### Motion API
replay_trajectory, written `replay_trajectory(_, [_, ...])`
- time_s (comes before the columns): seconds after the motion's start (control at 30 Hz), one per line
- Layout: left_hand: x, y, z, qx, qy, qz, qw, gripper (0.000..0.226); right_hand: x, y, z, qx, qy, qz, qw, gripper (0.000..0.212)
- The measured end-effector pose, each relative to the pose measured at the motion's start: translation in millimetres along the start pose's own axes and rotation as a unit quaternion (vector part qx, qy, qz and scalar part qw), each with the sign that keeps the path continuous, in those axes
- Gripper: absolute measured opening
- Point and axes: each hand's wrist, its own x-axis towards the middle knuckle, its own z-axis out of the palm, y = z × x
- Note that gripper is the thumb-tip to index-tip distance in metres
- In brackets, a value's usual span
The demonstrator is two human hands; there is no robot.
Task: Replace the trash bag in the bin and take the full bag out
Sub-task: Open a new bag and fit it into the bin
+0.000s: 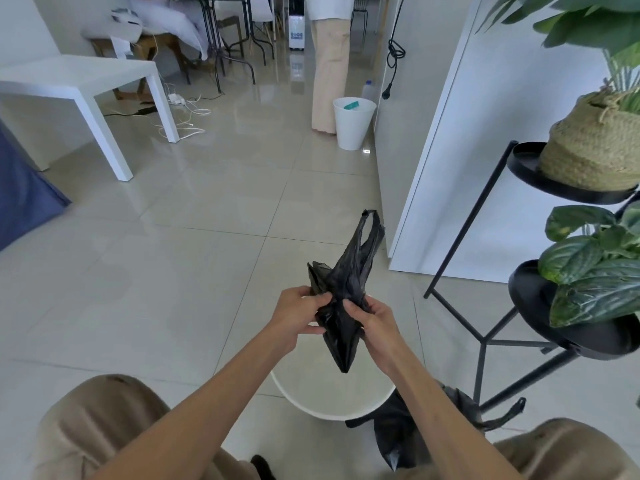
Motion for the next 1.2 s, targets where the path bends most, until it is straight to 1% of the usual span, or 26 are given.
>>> replay_trajectory(0.03, [2.2, -3.8, -0.3, -0.007, 0.003, -0.002, 1.000, 0.022, 0.9, 1.5, -1.9, -0.001, 0.006, 0.003, 1.000, 0.025])
replay_trajectory(0.1, [5.3, -11.9, -1.1, -0.011, 0.020, 0.001, 1.000, 0.031, 2.6, 2.5, -6.7, 0.013, 0.037, 0.005, 0.999, 0.025])
replay_trajectory(0.17, [9.3, -25.5, -3.0, 0.016, 0.050, 0.010, 0.999, 0.040, 4.7, -1.0, -13.5, 0.047, 0.075, 0.003, 0.996, 0.025])
replay_trajectory(0.27, [9.8, -52.5, -5.5, 0.121, 0.088, 0.051, 0.987, 0.040, 6.2, -12.8, -26.4, 0.094, 0.108, -0.005, 0.990, 0.025])
replay_trajectory(0.33, [10.9, -70.9, -4.0, 0.211, 0.087, 0.081, 0.970, 0.045, 6.2, -20.4, -33.3, 0.117, 0.112, -0.012, 0.987, 0.025])
replay_trajectory(0.4, [14.0, -83.9, 0.1, 0.315, 0.057, 0.067, 0.945, 0.043, 5.5, -27.3, -36.3, 0.135, 0.111, -0.018, 0.984, 0.025])
replay_trajectory(0.47, [16.8, -90.5, 2.8, 0.427, 0.008, 0.036, 0.903, 0.030, 5.1, -31.7, -36.7, 0.144, 0.110, -0.020, 0.983, 0.023])
replay_trajectory(0.53, [16.3, -89.4, 2.2, 0.508, -0.031, 0.016, 0.861, 0.019, 3.9, -32.8, -36.2, 0.133, 0.110, -0.021, 0.985, 0.023])
replay_trajectory(0.57, [17.7, -86.8, 1.6, 0.540, -0.039, 0.023, 0.841, 0.020, 4.0, -31.9, -36.3, 0.124, 0.113, -0.019, 0.986, 0.023])
replay_trajectory(0.6, [18.5, -82.2, 1.4, 0.559, -0.035, 0.040, 0.827, 0.025, 3.3, -30.9, -35.9, 0.114, 0.114, -0.018, 0.987, 0.023])
replay_trajectory(0.63, [21.3, -77.8, 1.7, 0.558, -0.024, 0.062, 0.827, 0.030, 3.1, -29.1, -35.7, 0.100, 0.116, -0.017, 0.988, 0.024])
replay_trajectory(0.67, [21.6, -69.8, 2.2, 0.531, -0.016, 0.083, 0.843, 0.034, 2.3, -26.9, -34.4, 0.086, 0.118, -0.015, 0.989, 0.024])
replay_trajectory(0.77, [19.5, -42.3, 8.2, 0.380, -0.026, 0.135, 0.915, 0.043, 1.0, -15.4, -27.0, 0.040, 0.119, -0.007, 0.992, 0.023])
replay_trajectory(0.8, [15.8, -34.0, 10.8, 0.334, -0.030, 0.154, 0.929, 0.045, 0.0, -12.1, -23.4, 0.024, 0.114, -0.003, 0.993, 0.023])
replay_trajectory(0.87, [8.7, -21.5, 12.6, 0.261, -0.049, 0.188, 0.946, 0.049, -0.4, -8.2, -16.3, -0.003, 0.096, -0.001, 0.995, 0.025])
replay_trajectory(0.93, [3.2, -16.7, 10.7, 0.236, -0.071, 0.212, 0.946, 0.056, -1.0, -8.7, -11.9, 0.004, 0.064, 0.009, 0.998, 0.025])
replay_trajectory(1.0, [3.3, -18.5, 6.9, 0.245, -0.091, 0.245, 0.934, 0.056, -2.3, -11.2, -10.9, 0.013, 0.013, 0.024, 1.000, 0.026])
replay_trajectory(1.07, [5.9, -22.7, 3.3, 0.239, -0.111, 0.257, 0.930, 0.057, -2.5, -11.6, -12.2, -0.009, -0.035, 0.030, 0.999, 0.030])
replay_trajectory(1.1, [6.8, -24.9, 2.5, 0.232, -0.116, 0.255, 0.932, 0.057, -2.2, -11.2, -13.1, -0.021, -0.045, 0.030, 0.998, 0.030])
replay_trajectory(1.2, [7.4, -24.9, 0.6, 0.242, -0.115, 0.260, 0.928, 0.053, -0.5, -11.4, -13.5, -0.053, -0.039, 0.031, 0.997, 0.031])
